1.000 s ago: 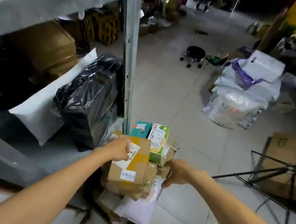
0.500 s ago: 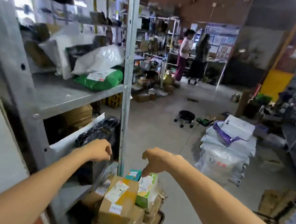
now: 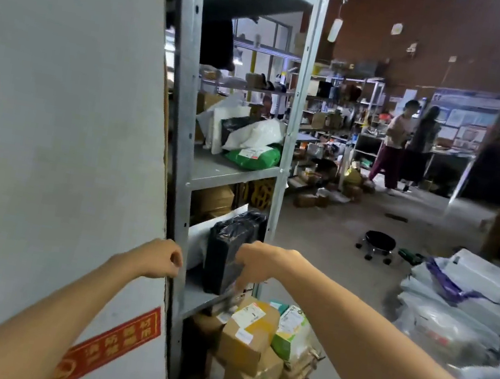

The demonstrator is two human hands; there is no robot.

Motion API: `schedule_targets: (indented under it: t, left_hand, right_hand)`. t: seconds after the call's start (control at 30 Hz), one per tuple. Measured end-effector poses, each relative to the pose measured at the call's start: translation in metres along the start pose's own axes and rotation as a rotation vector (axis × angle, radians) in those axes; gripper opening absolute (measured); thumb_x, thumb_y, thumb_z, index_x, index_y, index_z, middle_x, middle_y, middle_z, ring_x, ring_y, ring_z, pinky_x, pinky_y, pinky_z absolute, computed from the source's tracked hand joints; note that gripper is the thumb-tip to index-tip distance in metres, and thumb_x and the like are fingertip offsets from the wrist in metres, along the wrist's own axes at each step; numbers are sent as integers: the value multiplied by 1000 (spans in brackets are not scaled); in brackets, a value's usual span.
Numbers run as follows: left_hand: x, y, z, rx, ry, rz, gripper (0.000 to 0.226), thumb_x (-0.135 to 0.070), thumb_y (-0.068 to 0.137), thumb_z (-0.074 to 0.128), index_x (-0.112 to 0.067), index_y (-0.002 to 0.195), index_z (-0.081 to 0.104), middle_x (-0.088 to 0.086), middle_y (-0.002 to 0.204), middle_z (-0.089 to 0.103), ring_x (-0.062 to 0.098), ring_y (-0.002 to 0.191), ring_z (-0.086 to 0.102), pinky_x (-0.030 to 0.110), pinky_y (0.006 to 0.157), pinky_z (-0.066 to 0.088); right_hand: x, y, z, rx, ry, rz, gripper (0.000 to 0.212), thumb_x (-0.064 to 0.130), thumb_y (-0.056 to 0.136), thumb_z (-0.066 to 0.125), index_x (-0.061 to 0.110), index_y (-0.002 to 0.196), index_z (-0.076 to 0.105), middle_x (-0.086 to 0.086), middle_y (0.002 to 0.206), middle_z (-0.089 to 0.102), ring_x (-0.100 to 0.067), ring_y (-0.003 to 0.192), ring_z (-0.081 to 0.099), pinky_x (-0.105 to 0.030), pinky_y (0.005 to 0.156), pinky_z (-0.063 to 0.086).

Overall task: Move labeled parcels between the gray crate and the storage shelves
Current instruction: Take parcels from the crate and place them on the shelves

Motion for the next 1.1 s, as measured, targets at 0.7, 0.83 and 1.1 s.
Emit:
schedule_targets:
  t: [0.7, 0.83, 1.1]
  left_hand:
    - [231, -572, 50, -241, -170, -1099, 30, -26, 81, 70, -20, 110, 68, 6, 116, 65, 25, 105, 62, 26, 82, 49]
    - [224, -671, 82, -288, -247, -1327, 34, -20, 88, 63, -15, 122, 63, 7, 127, 60, 22, 113, 58, 20, 78, 41]
    - [189, -761, 114, -482, -315, -1667, 33, -22, 89, 62, -19, 122, 62, 0, 132, 55, 19, 115, 56, 24, 91, 45]
  right_hand:
    - [546, -168, 68, 68, -179, -1142, 64, 45, 80, 74, 5, 126, 54, -12, 123, 59, -31, 110, 57, -44, 93, 50]
    - [615, -228, 92, 139, -205, -1381, 71, 39, 82, 75, 13, 141, 45, -10, 135, 50, -28, 115, 54, -35, 91, 48]
    - [682, -298, 113, 173, -349, -1713, 60, 33, 78, 77, 16, 131, 54, -3, 125, 60, -21, 107, 59, -37, 93, 50]
Point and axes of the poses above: each hand's wrist, its own y-axis towards the middle knuckle, its own z-axis out of the palm, x = y × z, the point moved 8 cm from there along y, towards the middle knuckle
